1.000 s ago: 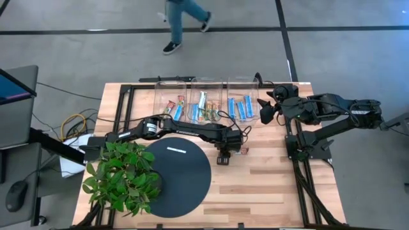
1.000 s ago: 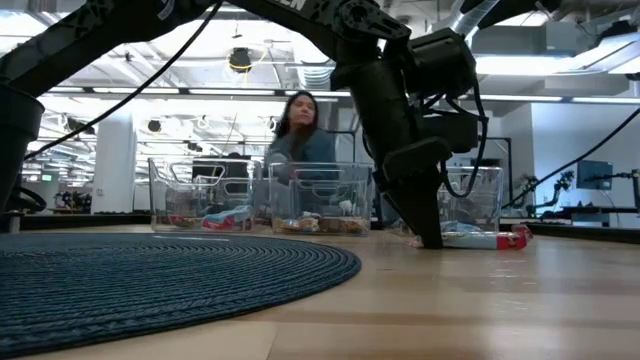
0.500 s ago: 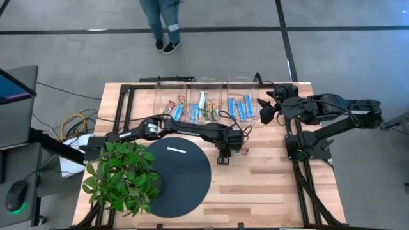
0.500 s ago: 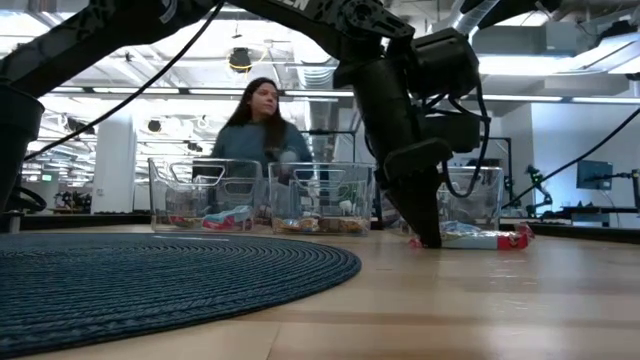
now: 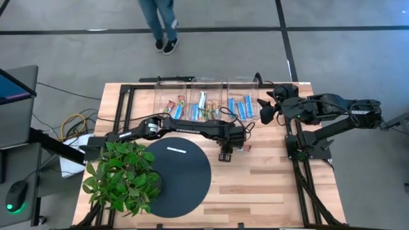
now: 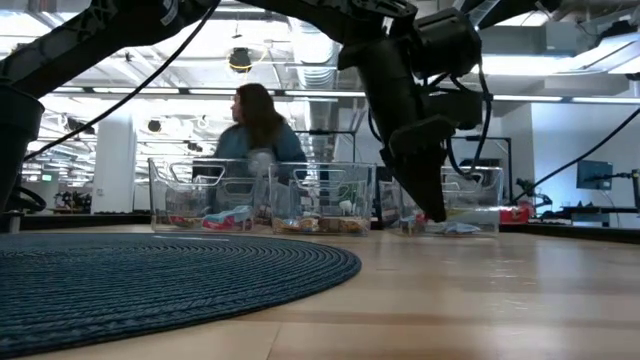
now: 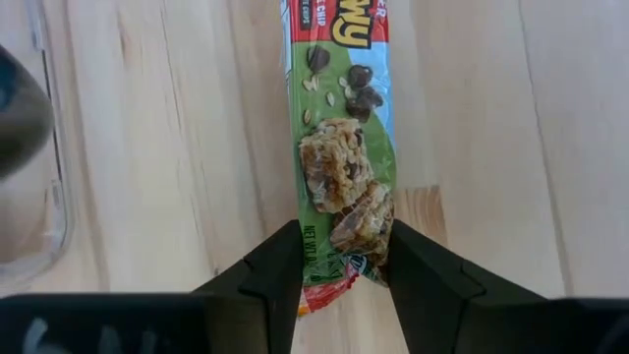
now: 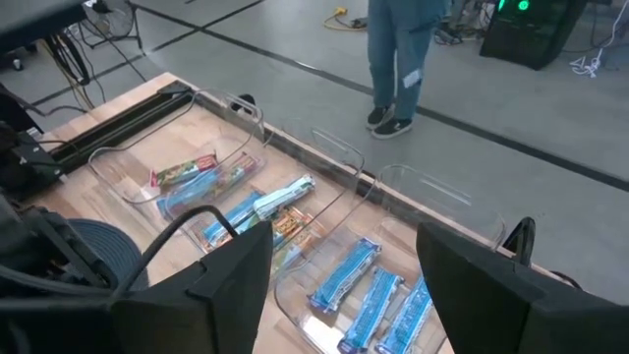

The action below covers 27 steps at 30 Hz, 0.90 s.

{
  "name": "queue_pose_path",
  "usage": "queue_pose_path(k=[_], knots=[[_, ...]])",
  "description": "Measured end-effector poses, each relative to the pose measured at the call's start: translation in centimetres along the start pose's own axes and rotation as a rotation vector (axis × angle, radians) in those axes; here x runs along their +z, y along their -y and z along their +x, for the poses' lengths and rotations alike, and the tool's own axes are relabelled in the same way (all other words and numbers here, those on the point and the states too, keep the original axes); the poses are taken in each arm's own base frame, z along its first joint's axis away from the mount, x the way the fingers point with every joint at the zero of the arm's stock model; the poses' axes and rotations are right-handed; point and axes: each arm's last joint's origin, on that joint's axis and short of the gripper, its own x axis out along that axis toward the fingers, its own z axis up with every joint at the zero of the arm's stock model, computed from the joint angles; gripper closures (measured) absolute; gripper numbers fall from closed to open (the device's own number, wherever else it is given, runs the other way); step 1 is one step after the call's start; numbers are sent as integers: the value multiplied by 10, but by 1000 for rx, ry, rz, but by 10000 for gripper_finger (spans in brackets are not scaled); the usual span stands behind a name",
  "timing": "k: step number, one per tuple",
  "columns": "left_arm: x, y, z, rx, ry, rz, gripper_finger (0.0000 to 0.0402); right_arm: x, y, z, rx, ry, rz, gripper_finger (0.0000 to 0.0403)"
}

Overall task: Pick and place Granola Bars by type
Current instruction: Put the red granola bar into the left transparent bin

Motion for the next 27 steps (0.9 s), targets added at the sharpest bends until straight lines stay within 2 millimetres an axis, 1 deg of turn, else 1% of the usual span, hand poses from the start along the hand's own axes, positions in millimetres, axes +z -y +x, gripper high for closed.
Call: queue_pose_path(k=[8, 10, 15, 18, 21, 27], knots=[[10, -4, -25, 25, 6, -2, 272, 0, 0, 0, 0, 1, -21, 159], [13, -5, -32, 30, 33, -4, 272, 0, 0, 0, 0, 1, -22, 159], [14, -7, -50, 44, 48, -6, 272, 0, 0, 0, -1, 0, -24, 159], [14, -10, -60, 98, 41, -9, 272, 0, 0, 0, -1, 1, -24, 159], [13, -15, -70, 166, 33, -17, 272, 0, 0, 0, -1, 2, -24, 159], [8, -33, -90, 247, 22, -65, 272, 0, 0, 0, -1, 3, -23, 159]])
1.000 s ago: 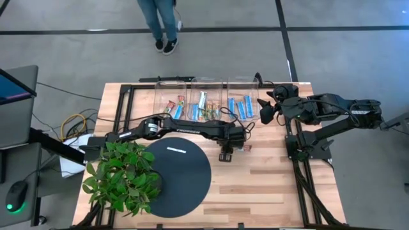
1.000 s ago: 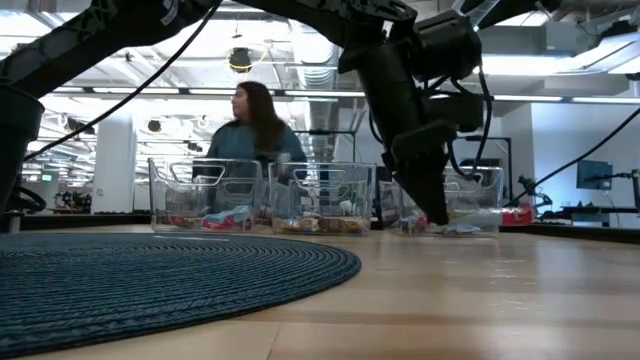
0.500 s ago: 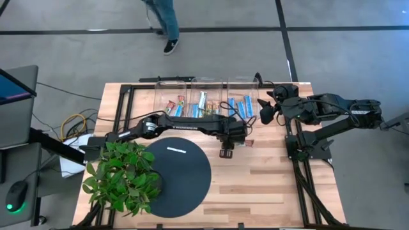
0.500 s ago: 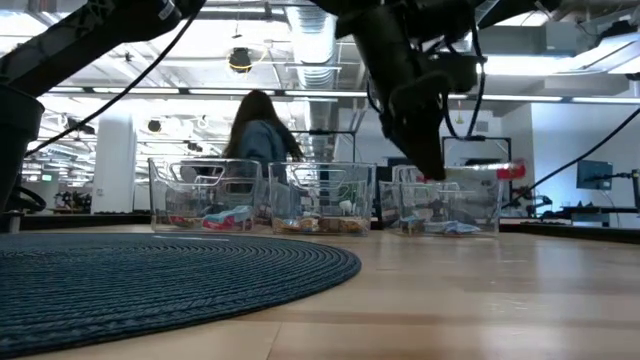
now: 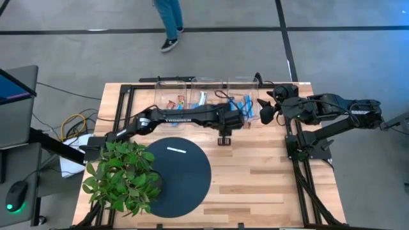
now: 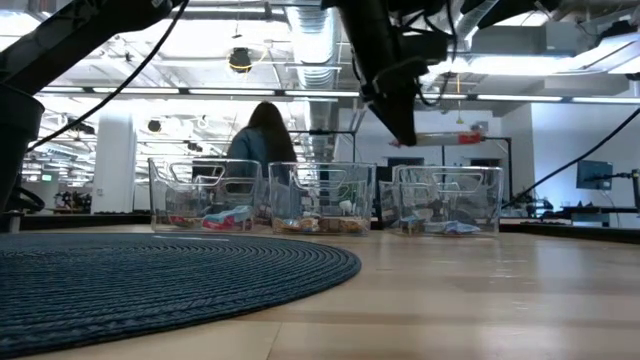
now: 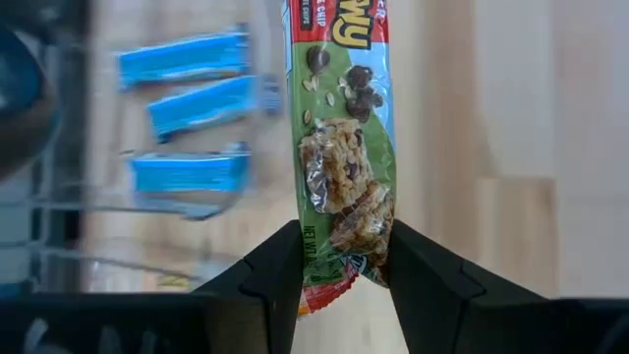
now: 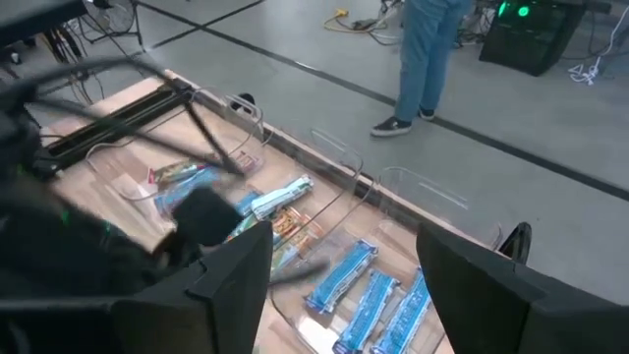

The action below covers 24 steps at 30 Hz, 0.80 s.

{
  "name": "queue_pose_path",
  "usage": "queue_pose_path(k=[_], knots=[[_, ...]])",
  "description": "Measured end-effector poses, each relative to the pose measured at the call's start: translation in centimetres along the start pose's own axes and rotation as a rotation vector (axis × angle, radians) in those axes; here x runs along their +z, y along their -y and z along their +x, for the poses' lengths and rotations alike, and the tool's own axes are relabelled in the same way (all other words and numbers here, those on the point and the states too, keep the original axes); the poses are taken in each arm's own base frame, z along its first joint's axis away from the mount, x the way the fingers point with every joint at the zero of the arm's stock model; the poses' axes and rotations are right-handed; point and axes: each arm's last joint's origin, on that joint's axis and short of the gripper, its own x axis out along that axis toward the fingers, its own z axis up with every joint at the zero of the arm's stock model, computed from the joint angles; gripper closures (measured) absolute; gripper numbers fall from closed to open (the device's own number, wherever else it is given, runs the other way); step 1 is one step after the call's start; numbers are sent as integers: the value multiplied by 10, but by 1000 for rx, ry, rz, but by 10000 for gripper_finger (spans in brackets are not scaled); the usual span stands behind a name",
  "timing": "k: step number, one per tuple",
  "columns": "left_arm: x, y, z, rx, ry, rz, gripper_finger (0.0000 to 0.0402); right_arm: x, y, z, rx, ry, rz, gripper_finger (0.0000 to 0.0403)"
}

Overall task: Pick and place Granola Bars by type
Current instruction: Put the red granola bar into the left transparent bin

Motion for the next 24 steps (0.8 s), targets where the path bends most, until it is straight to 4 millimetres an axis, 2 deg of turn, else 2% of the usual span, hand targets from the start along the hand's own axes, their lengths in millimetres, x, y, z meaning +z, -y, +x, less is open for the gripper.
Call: queue_pose_path(k=[10, 24], knots=[[-14, -41, -23, 112, -76, -86, 272, 0, 0, 0, 1, 0, 3, 159], [-63, -97, -35, 390, -421, -329, 272, 0, 0, 0, 1, 0, 3, 159]])
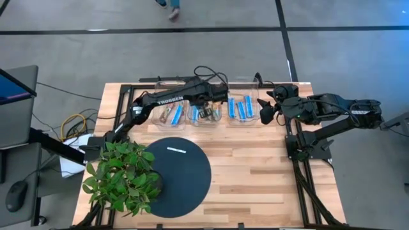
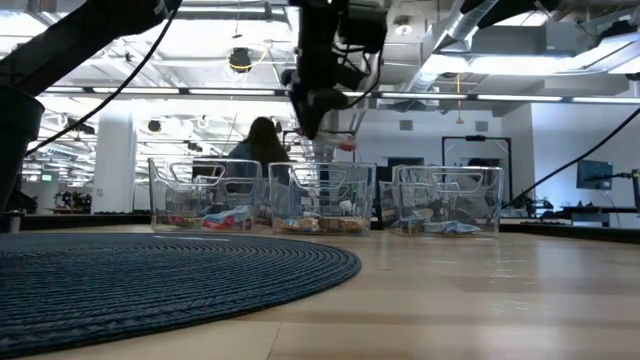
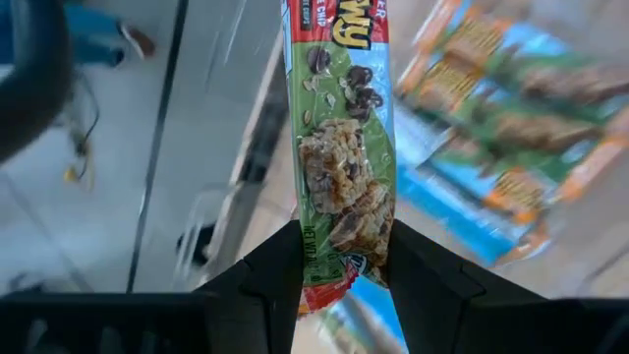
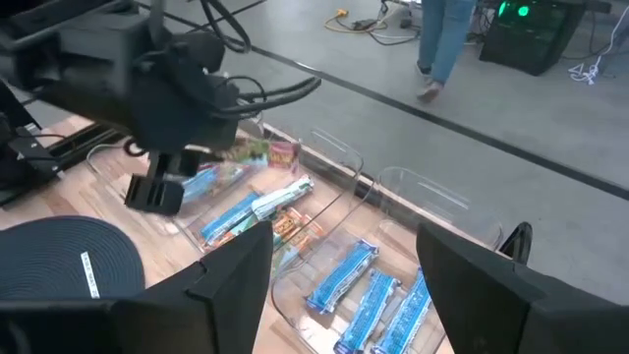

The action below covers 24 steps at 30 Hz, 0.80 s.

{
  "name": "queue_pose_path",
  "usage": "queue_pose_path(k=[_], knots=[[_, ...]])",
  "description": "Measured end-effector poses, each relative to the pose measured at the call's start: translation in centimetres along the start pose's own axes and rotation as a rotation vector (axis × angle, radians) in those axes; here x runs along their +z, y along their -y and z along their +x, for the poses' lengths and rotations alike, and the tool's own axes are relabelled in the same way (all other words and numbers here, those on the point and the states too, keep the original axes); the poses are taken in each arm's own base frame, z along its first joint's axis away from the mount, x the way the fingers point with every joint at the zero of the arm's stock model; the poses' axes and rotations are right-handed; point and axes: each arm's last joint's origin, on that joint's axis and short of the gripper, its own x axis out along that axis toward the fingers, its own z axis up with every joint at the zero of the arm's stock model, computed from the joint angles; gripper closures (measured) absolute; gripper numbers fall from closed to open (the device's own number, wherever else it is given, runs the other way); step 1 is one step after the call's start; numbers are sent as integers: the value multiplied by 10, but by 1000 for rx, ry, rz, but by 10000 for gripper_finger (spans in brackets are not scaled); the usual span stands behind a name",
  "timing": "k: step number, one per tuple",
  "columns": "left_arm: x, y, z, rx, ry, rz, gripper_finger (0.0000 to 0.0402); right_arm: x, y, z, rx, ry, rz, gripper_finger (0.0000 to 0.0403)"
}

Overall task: Pick and place Granola Bars by type
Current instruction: Put the red granola bar into the left transparent bin

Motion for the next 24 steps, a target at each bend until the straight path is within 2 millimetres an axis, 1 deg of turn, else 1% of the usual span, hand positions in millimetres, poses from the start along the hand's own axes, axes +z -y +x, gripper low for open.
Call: queue_pose_path(k=[3, 5, 12, 18, 24], knots=[[-4, -8, 3, 21, -43, -9, 272, 0, 0, 0, 0, 0, 0, 159], [-4, -11, 2, 21, -37, -25, 272, 0, 0, 0, 0, 0, -1, 159], [-9, -23, -13, 12, -5, -89, 272, -2, 1, 0, -10, -16, -19, 159], [-13, -39, -20, -18, 6, -158, 272, -2, 1, 0, -10, -16, -19, 159], [-16, -42, -26, -55, 14, -168, 272, -2, 1, 0, 3, -25, -19, 159]])
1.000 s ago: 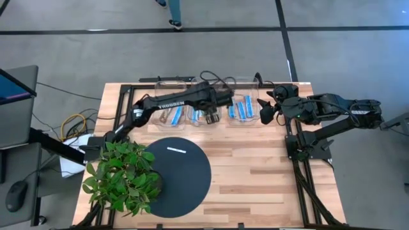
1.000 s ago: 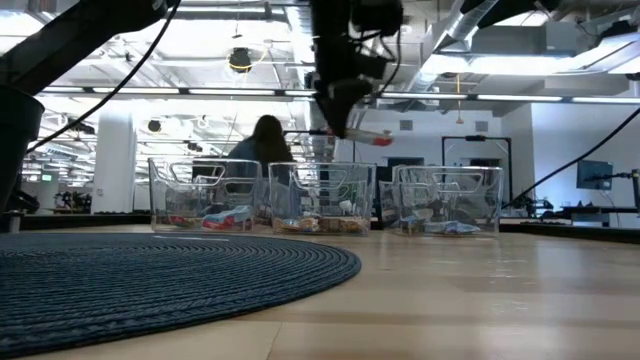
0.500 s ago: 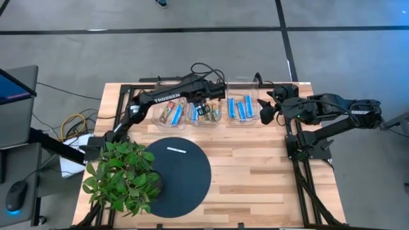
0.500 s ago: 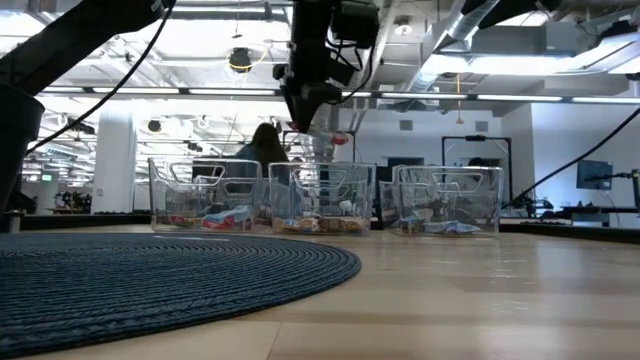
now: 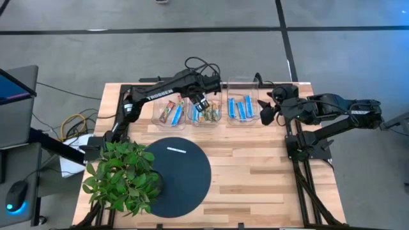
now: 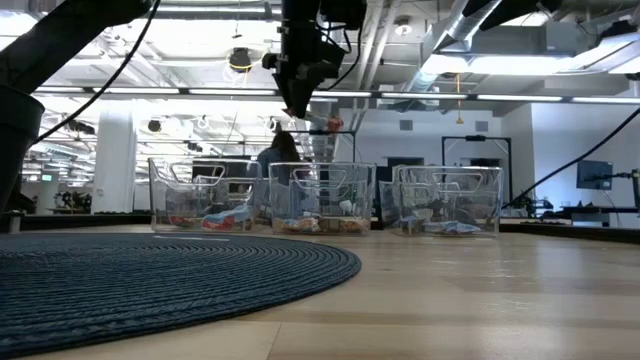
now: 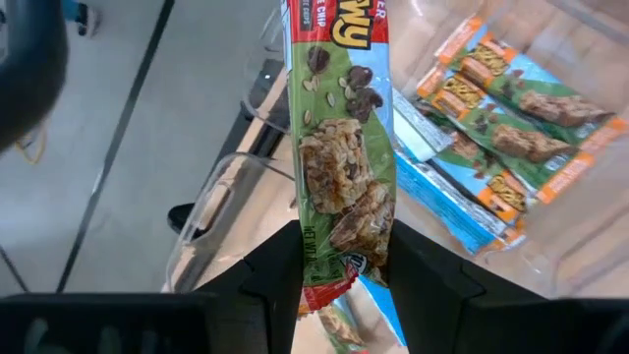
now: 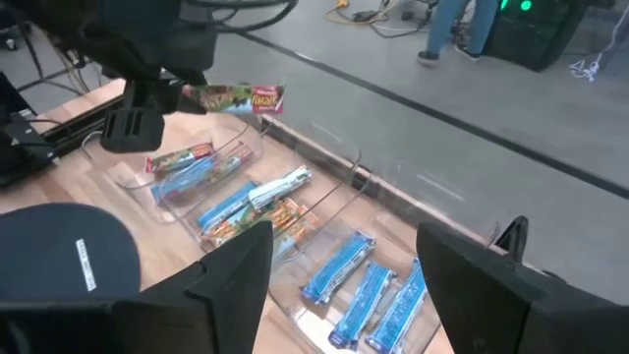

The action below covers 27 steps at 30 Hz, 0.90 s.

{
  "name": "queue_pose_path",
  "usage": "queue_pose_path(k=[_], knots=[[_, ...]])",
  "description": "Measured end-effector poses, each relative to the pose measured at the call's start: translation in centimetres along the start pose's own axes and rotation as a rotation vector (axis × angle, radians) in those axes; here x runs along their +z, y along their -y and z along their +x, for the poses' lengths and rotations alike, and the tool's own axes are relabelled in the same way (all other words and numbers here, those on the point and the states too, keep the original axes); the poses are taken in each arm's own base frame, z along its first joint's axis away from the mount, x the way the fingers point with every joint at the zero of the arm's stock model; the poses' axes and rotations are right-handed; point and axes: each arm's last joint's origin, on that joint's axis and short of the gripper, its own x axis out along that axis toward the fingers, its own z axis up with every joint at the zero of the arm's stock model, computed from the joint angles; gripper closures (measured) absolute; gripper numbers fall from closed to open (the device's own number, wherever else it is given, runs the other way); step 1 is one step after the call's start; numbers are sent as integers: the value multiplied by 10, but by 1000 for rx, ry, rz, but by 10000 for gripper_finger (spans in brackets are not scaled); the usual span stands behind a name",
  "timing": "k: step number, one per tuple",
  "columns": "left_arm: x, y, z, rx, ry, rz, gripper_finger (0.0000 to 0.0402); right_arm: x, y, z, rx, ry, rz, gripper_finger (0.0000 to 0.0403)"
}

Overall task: Pick and place Granola Bars by type
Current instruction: Put the red granola bar into the left transparent bin

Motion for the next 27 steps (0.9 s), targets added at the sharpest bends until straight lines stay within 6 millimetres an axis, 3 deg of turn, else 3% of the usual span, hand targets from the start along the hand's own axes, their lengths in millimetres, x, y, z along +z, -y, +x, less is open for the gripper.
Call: queue_pose_path(k=[10, 20, 27], knots=[[-14, -4, -6, -18, -27, 30, 272, -1, -1, 0, 27, -19, -2, 159], [-63, -21, -9, -28, -8, -41, 272, -2, 0, 0, 16, -28, -32, 159], [-94, -26, 13, -133, 6, -236, 272, -1, 0, 0, 17, -21, -24, 159]])
